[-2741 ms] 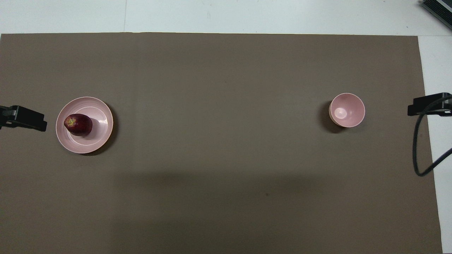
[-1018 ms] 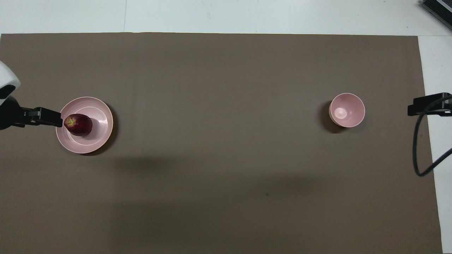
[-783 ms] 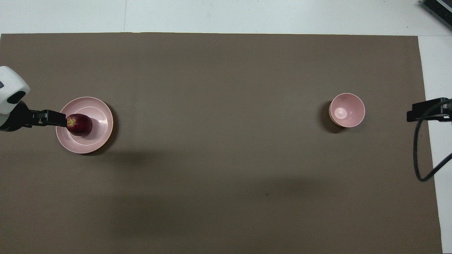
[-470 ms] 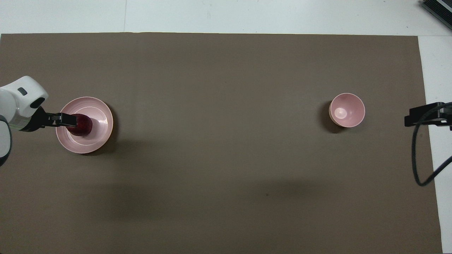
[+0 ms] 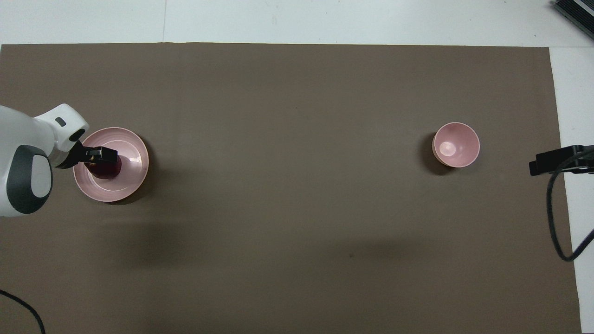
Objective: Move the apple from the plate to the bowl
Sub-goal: 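Lower the left gripper over the apple on the pink plate and grasp it, then lift the apple with the left gripper while the right gripper reaches toward it, then grasp the apple with the right gripper while the left gripper opens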
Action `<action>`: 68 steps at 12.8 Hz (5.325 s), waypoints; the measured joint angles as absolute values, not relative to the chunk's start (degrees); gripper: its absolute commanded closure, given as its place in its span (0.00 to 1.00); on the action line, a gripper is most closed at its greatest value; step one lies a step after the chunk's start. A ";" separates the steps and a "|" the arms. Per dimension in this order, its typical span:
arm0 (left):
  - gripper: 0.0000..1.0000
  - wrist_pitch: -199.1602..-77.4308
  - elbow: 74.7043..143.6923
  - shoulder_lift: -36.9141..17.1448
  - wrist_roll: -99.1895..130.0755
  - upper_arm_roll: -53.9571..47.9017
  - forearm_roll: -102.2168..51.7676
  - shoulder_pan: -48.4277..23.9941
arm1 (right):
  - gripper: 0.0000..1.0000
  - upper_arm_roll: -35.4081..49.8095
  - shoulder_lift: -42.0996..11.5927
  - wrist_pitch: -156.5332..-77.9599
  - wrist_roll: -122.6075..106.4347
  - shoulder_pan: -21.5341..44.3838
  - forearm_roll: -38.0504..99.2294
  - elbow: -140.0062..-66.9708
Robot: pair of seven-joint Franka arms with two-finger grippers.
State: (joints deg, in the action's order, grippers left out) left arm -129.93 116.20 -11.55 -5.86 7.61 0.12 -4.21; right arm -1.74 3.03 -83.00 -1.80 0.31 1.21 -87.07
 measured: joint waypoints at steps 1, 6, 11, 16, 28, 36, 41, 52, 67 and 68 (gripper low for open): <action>0.06 -131.39 117.42 -11.80 -5.86 7.57 0.12 -4.21 | 0.00 -1.72 3.11 -83.00 -2.03 0.33 1.51 -87.17; 1.00 -133.47 119.57 -12.16 -5.80 7.23 -0.16 -4.23 | 0.00 -1.40 3.19 -86.21 -3.57 0.41 1.86 -89.75; 1.00 -129.79 116.78 -11.88 2.20 6.58 -1.40 -4.29 | 0.00 -1.09 2.85 -89.39 -6.34 0.46 9.79 -92.67; 1.00 -119.23 110.19 -11.14 10.48 5.90 -14.14 -7.31 | 0.00 -0.94 -1.01 -94.90 -7.98 2.10 21.97 -94.48; 1.00 -119.13 109.56 -11.15 50.98 2.66 -33.45 -19.95 | 0.00 -0.75 -6.06 -106.21 -25.04 4.75 58.62 -107.70; 1.00 -116.62 109.80 -10.91 52.03 -1.66 -68.18 -20.21 | 0.00 -0.73 -8.66 -108.05 -36.38 6.50 73.81 -113.48; 1.00 -117.41 110.91 -9.16 52.33 -7.65 -81.30 -20.55 | 0.00 -0.72 -9.94 -105.41 -38.32 7.14 78.85 -115.61; 1.00 -127.43 113.02 -8.70 52.53 -11.99 -90.65 -23.66 | 0.00 -1.09 -9.60 -92.87 -41.29 3.39 79.57 -116.93; 0.17 -132.42 113.58 -8.70 52.53 -14.93 -92.27 -23.68 | 0.65 -1.18 -7.91 -94.87 -46.16 5.43 79.57 -120.10; 0.00 -132.43 113.58 -8.70 52.53 -14.95 -92.27 -23.68 | 0.66 -1.17 -7.91 -94.87 -46.17 5.44 79.57 -120.10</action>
State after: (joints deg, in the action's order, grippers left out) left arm -132.43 113.58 -8.70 52.53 -14.95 -92.27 -23.68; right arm -1.17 -7.91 -94.87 -46.17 5.44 79.57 -120.10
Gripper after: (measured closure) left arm 0.207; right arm 0.145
